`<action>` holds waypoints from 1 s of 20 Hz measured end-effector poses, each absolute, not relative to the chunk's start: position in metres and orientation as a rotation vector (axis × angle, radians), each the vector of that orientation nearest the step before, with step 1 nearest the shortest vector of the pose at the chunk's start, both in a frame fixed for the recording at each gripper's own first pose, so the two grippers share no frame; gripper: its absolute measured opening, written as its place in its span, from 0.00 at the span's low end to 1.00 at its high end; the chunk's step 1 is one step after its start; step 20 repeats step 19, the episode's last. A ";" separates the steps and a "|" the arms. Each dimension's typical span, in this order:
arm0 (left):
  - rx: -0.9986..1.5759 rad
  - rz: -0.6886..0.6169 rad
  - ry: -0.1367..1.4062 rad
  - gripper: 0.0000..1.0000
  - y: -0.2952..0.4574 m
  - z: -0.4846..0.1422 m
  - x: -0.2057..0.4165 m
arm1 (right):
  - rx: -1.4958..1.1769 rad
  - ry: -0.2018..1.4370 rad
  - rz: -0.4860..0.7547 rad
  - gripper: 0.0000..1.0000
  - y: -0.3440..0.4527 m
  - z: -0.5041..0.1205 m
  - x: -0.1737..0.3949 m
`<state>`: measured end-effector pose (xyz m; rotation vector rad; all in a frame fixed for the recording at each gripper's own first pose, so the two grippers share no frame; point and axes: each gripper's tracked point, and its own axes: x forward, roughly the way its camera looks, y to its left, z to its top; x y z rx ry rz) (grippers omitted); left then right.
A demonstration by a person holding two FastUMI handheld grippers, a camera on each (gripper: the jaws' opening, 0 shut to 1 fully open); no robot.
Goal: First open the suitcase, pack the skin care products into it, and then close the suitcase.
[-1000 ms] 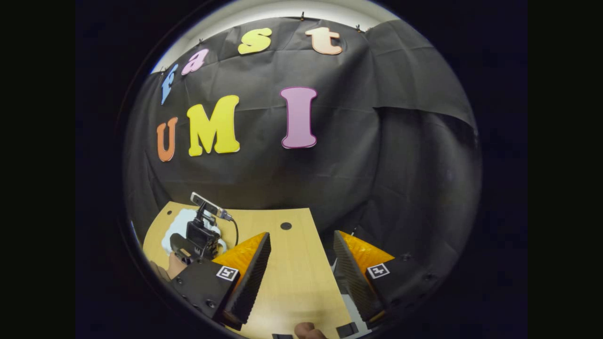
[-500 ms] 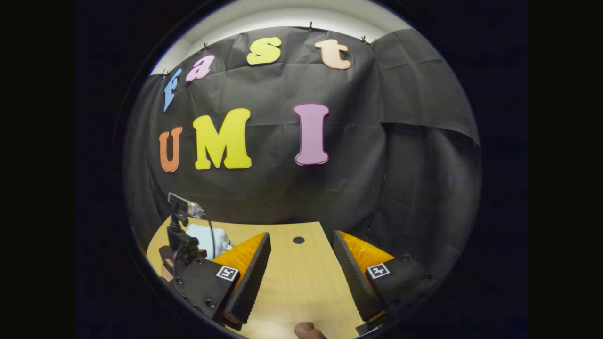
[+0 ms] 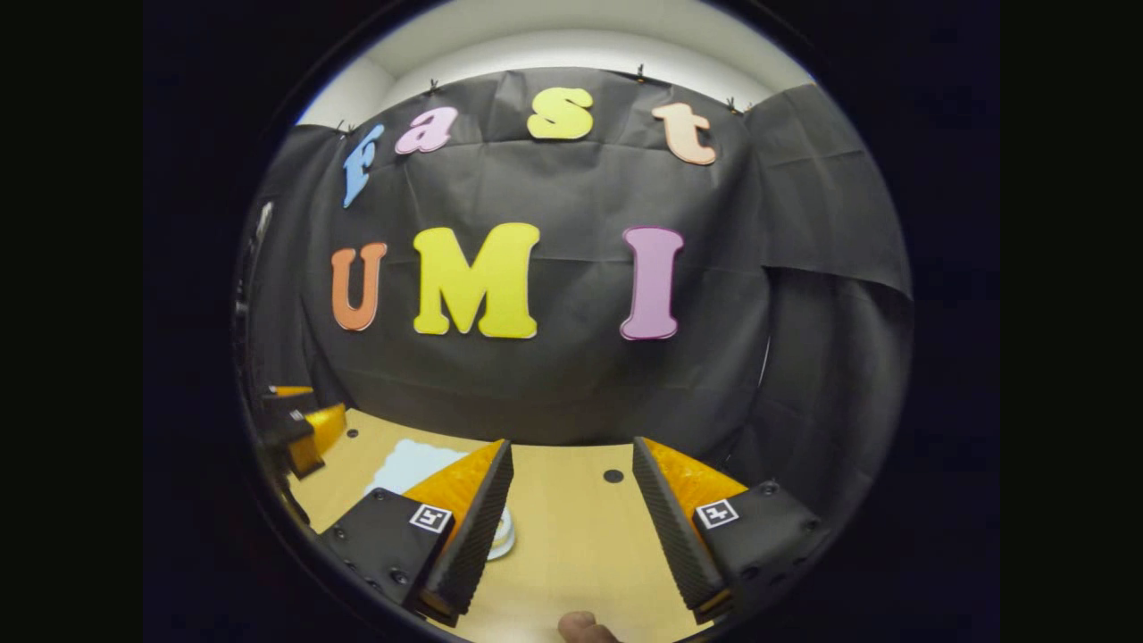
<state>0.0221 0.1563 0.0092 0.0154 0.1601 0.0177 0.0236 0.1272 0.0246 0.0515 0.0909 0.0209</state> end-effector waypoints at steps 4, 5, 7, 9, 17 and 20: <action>-0.009 0.051 0.141 0.91 0.183 0.014 -0.015 | 0.039 0.069 0.076 0.80 0.176 0.026 -0.001; -0.019 0.050 0.131 0.91 0.186 0.015 -0.020 | 0.037 0.057 0.092 0.80 0.188 0.027 -0.006; -0.034 0.043 0.107 0.91 0.190 0.017 -0.029 | 0.031 0.057 0.120 0.80 0.209 0.028 -0.016; -0.042 0.024 0.102 0.91 0.189 0.015 -0.032 | 0.004 0.044 0.146 0.80 0.227 0.034 -0.021; -0.049 0.005 0.102 0.91 0.198 0.013 -0.026 | -0.071 0.025 0.207 0.80 0.266 0.039 -0.026; -0.046 -0.003 0.106 0.91 0.199 0.010 -0.022 | -0.070 0.031 0.205 0.79 0.268 0.037 -0.020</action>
